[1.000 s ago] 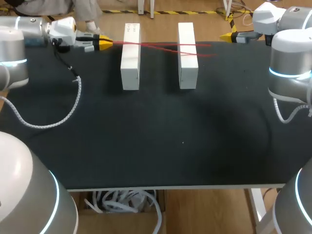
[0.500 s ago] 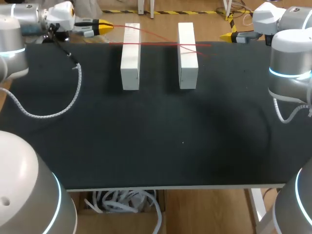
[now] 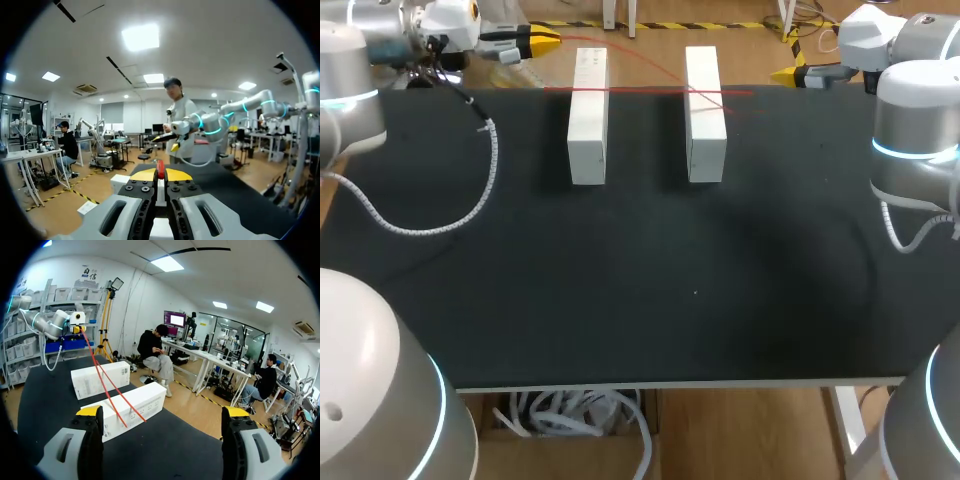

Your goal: Grab the tape and strap the tape.

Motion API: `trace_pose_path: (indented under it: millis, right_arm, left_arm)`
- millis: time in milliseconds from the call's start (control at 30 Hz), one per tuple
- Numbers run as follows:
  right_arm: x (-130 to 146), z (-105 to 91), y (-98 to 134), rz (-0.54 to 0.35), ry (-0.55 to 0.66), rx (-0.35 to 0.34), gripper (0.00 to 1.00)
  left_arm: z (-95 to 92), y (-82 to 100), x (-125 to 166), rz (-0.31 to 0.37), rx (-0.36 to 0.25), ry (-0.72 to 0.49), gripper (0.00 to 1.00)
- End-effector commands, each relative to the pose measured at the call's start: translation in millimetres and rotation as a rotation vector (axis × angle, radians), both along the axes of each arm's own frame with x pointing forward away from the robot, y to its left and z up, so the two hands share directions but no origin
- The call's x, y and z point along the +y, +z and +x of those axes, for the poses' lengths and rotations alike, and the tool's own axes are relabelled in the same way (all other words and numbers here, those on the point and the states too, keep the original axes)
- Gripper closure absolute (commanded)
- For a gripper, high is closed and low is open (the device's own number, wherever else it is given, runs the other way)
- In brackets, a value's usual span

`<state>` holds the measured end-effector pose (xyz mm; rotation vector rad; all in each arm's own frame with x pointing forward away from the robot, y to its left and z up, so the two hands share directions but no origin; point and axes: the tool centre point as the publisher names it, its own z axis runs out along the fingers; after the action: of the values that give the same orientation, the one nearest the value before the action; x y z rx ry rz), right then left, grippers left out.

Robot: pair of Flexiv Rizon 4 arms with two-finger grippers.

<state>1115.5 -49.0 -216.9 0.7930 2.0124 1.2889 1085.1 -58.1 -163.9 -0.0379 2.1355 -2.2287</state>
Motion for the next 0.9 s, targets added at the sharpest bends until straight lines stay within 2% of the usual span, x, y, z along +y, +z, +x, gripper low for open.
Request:
trace_pose_path:
  millis: [33, 467, 567, 733, 833, 867, 900]
  right_arm:
    - [0, -0.6, 0, 0.000, 0.000, 0.000, 0.00]
    - [0, -0.6, 0, 0.000, 0.000, 0.000, 0.00]
    - [0, -0.6, 0, 0.000, 0.000, 0.000, 0.00]
    - [0, -0.6, 0, 0.000, 0.000, 0.000, 0.00]
    - [0, -0.6, 0, 0.000, 0.000, 0.000, 0.00]
    - [0, -0.6, 0, 0.000, 0.000, 0.000, 0.00]
    - [0, -0.6, 0, 0.000, 0.000, 0.000, 0.00]
  left_arm:
    - [-7.6, 4.0, -2, 0.008, 0.001, 0.018, 1.00]
    - [-7.6, 4.0, -2, 0.008, 0.001, 0.018, 1.00]
    - [9.8, 18.8, -22, -0.038, -0.079, -0.082, 1.00]
    - [30.3, 39.6, -59, -0.189, -0.167, -0.212, 1.00]
    - [30.9, 46.3, -75, -0.197, -0.159, -0.260, 1.00]
    - [30.4, 47.0, -77, -0.195, -0.143, -0.249, 1.00]
    - [29.7, 47.8, -77, -0.221, -0.128, -0.226, 1.00]
